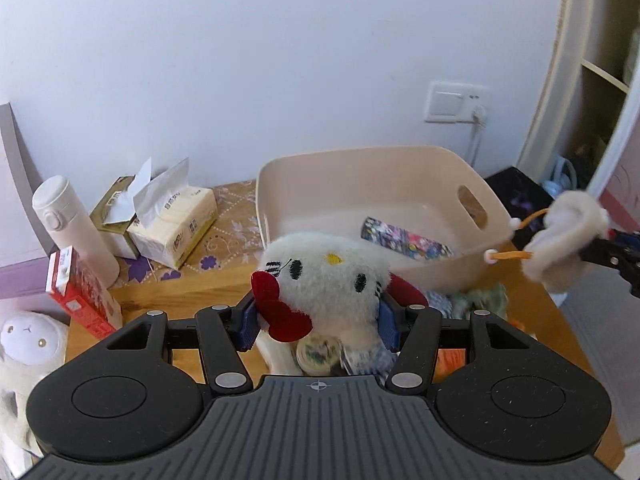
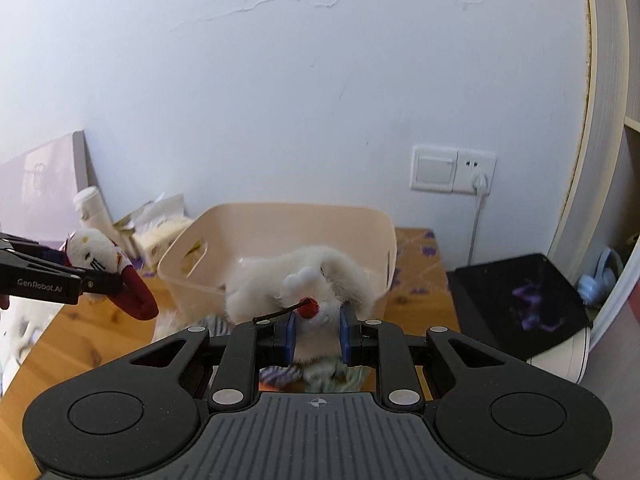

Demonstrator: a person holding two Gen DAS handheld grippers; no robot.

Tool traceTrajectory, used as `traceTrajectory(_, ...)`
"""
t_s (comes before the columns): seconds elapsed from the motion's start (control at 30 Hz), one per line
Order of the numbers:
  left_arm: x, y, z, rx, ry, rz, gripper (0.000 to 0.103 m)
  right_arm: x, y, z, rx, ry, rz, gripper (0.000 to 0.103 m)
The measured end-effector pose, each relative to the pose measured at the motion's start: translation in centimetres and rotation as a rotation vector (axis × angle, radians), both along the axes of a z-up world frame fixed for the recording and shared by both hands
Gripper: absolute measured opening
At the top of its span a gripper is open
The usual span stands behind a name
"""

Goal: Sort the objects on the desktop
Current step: 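Carry both plush toys over the basket and release them inside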

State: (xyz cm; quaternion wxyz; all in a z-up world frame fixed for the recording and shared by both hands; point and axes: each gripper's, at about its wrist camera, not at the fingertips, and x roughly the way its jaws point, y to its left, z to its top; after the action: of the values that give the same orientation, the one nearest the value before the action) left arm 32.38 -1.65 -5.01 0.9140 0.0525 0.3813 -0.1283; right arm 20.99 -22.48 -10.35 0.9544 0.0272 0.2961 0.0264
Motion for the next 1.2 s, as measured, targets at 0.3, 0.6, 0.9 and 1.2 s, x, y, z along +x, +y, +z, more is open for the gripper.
traceTrajectory(0.3,6.6,-1.0,-0.5,0.007,-0.004,-0.008,0.058,4.4,-1.0,0.0,0.011,-0.012,-0.058,0.020)
traceTrajectory(0.6,11.3,-3.8,-3.1,0.055,-0.007,-0.032,0.058,9.8,-0.8,-1.3,-0.056,0.034,-0.064,0.020)
traceTrajectory(0.9,13.9,-4.6,-7.6,0.138,0.114,0.020,0.060,13.3,1.6,-3.6,-0.124,0.093,-0.022,0.020)
traceTrajectory(1.2,14.1,-3.8,-8.5,0.119,0.150,-0.006,0.072,14.5,2.5,-6.1,-0.126,0.194,-0.034,0.027)
